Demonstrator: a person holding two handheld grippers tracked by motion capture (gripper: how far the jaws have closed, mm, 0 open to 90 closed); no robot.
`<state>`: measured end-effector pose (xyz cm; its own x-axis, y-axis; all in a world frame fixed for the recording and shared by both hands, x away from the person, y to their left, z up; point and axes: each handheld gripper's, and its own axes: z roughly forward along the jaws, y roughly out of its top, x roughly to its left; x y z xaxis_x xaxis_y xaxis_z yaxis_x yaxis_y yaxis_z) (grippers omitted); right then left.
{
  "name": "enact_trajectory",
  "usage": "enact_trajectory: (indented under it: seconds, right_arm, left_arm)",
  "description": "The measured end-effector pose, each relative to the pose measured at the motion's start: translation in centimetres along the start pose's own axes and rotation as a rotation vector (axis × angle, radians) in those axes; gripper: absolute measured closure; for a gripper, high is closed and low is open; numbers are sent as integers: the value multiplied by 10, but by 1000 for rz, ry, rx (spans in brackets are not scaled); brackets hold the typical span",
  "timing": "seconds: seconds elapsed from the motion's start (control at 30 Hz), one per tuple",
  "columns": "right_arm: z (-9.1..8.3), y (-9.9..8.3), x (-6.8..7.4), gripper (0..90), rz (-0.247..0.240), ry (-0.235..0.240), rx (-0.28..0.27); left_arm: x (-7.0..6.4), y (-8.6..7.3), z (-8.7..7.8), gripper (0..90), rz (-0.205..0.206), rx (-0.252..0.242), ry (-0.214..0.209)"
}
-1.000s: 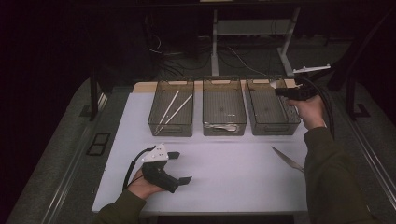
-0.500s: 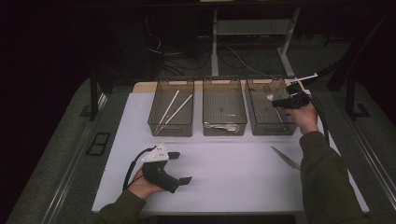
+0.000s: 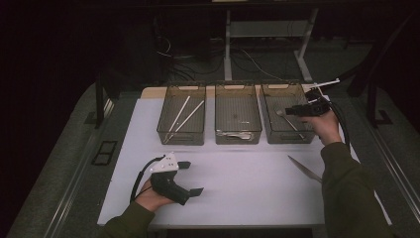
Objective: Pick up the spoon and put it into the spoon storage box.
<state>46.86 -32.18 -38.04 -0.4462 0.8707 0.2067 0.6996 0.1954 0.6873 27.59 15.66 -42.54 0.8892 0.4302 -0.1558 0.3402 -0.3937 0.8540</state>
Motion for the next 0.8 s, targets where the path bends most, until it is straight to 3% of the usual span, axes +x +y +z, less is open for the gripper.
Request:
enact_trajectory:
  seconds: [0.13, 0.3, 0.57, 0.8]
  right_arm:
    - [-12, -3, 4, 495, -29, 36, -21]
    - [-29, -10, 9, 446, -62, 48, -53]
    - [-56, -22, 17, 438, -110, 82, -94]
    - [-73, -43, 23, 437, -148, 109, -81]
  left_arm:
    - [0, 0, 0, 0, -1, 2, 0]
    - [0, 0, 0, 0, 0, 2, 2]
    - [0, -1, 0, 0, 0, 4, 2]
    - [0, 0, 0, 0, 1, 6, 3]
